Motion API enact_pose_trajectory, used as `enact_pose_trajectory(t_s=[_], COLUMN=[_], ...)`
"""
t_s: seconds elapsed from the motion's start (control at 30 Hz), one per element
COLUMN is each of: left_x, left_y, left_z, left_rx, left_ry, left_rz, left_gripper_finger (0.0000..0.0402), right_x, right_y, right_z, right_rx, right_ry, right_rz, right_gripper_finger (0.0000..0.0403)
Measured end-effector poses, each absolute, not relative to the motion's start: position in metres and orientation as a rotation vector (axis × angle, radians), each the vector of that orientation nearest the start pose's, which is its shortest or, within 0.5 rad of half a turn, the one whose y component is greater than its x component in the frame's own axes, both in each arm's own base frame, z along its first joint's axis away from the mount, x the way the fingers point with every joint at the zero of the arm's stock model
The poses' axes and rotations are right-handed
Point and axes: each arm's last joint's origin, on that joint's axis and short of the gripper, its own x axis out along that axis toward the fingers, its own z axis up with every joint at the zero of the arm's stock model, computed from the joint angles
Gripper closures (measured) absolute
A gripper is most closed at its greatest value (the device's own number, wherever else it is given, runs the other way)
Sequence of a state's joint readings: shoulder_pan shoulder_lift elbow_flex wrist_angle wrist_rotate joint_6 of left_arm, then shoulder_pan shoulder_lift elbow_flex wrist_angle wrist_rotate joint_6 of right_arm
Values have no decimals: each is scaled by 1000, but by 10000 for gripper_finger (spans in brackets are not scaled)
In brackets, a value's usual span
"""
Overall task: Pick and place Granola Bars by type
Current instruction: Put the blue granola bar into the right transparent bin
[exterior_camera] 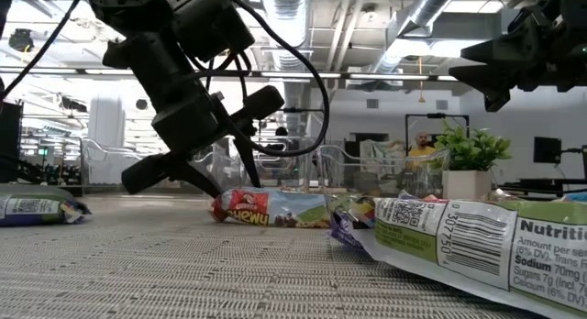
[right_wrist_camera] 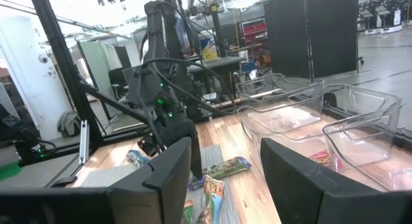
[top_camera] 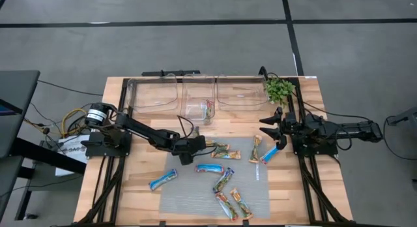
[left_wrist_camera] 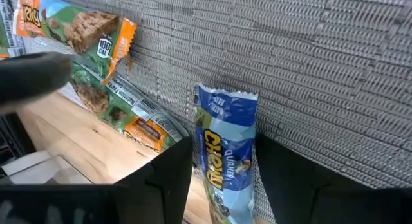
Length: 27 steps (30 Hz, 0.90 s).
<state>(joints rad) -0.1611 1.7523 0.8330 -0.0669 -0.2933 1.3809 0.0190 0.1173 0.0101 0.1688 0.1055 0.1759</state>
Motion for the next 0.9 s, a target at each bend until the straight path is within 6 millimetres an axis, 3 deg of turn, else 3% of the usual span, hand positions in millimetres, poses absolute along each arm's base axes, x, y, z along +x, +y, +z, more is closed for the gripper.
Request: enact_pose_trajectory(t_s=[0.13,0.5,0.73,0.9], left_x=[313,314,320,324], left_y=[-42,-43,-42,-42], left_z=[125,125,134,156], left_rx=[1453,1394,1340,1277], left_ry=[917,945,969,924], left_rz=[-560,-529,-407,-284], left_gripper_finger=[248,372,370,363], right_x=[104,104,104,104], right_y=[-1,-1,-1,-1], right_z=[173,173,173,173], right_rx=[179,179,179,179], right_ry=[-63,-61,-62,-61], right_rz=[-81,-81,-82,-81], right_gripper_finger=[223,221,221,221])
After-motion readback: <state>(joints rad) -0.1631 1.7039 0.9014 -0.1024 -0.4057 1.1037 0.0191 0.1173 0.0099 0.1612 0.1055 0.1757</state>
